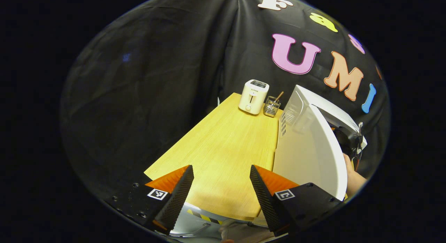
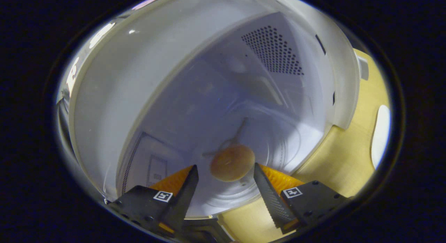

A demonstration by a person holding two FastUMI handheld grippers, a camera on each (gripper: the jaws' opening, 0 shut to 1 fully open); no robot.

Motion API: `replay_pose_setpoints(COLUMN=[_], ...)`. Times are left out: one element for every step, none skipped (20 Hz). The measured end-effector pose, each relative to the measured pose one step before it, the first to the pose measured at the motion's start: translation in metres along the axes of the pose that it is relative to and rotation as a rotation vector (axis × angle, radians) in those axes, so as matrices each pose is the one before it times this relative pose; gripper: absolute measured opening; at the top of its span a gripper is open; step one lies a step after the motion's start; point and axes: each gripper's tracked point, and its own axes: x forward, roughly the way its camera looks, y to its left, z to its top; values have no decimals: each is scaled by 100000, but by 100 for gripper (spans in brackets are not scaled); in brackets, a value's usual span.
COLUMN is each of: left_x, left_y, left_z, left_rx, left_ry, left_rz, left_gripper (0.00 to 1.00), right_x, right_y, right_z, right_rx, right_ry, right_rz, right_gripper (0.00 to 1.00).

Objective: Open the microwave oven with the left hand, put the food in, and close the microwave oven.

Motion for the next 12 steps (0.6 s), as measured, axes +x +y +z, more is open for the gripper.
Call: replay_pose_setpoints(left_x=[-69, 22, -203, 14, -121, -105, -11, -163, 55, -13, -53, 29], left_y=[-152, -188, -165, -206, -141, 33, -73, -8, -104, -108, -101, -176], left_z=[60, -58, 20, -66, -53, 14, 1, -135, 14, -45, -35, -11], left_rx=[-228, -142, -53, 230, 624, 725, 722, 562, 487, 491, 532, 631], left_ry=[-354, 1, 21, 114, 148, 18, 207, 288, 225, 185, 151, 434], left_rz=[14, -292, -364, -260, -202, 43, -107, -65, -221, -296, -258, -257], left_gripper=[95, 96, 95, 93, 92, 90, 88, 87, 82, 79, 74, 70], right_x=[-212, -272, -296, -261, -417, -400, -555, -635, -741, -735, -919, -926], right_y=[-187, -239, -333, -233, -161, 19, 240, 284, 256, 234, 271, 187], right_z=[24, -48, 48, 65, 54, 0, -57, -72, 56, 167, 131, 188], right_rx=[-1107, -1228, -1650, -1805, -1716, -1284, -858, -1163, -1878, -2091, -2137, -1983], right_ry=[146, 430, -111, -402, -348, -91, 641, 904, 318, 2, 1, -136], right_rz=[-66, -194, -423, -163, 219, 770, 1677, 1792, 1792, 1898, 1665, 1857], right_gripper=[98, 99, 99, 99, 100, 99, 99, 99, 99, 99, 99, 99])
